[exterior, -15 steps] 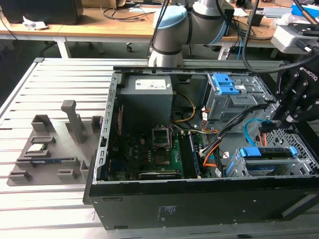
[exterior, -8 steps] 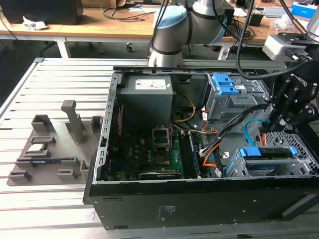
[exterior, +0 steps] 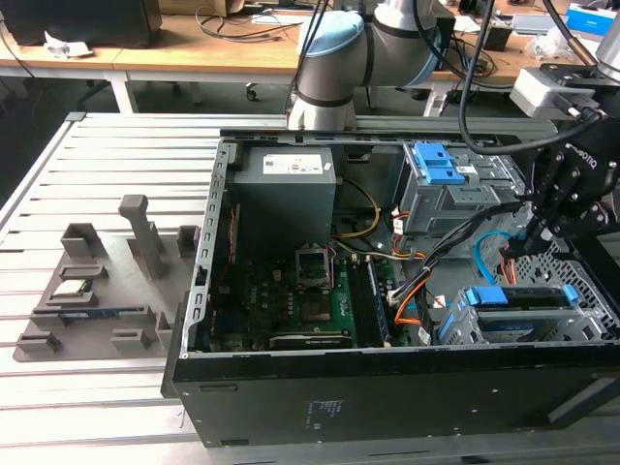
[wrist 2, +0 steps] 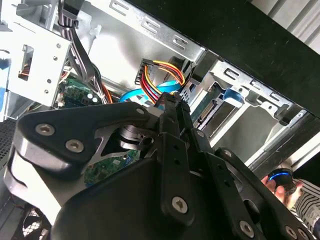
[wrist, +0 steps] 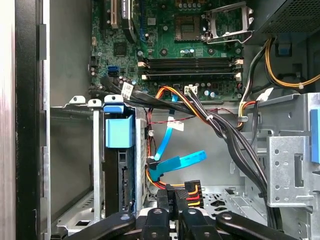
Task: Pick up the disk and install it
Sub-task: 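Insert the first disk wire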
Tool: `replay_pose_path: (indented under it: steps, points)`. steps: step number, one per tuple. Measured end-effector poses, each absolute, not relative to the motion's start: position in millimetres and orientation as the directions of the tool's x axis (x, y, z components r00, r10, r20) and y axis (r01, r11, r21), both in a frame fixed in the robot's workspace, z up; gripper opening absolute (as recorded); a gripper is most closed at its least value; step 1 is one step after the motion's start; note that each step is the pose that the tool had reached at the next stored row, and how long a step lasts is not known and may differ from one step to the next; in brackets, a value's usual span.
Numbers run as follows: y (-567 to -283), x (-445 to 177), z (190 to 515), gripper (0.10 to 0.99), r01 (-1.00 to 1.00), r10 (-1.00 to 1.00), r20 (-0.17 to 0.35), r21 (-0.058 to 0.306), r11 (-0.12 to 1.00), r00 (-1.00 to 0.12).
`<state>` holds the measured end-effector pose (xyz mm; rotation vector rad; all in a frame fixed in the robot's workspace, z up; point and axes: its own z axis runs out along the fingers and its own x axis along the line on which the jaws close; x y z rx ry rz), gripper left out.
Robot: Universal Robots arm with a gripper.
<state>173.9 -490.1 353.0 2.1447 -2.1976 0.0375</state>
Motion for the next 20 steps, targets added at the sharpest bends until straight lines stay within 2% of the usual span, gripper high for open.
replay_pose_path:
  steps: [4, 9, 20]
  points:
    - [-499.4, 173.9, 352.9, 0.169, -0.999, -0.997, 0.072, 0.032, 0.026, -0.023]
    - [-526.9, 174.0, 350.1, 0.169, -0.999, -0.996, 0.083, 0.031, 0.026, -0.023]
    - [-527.4, 176.1, 339.3, 0.169, -0.999, -0.996, 0.085, 0.031, 0.026, -0.023]
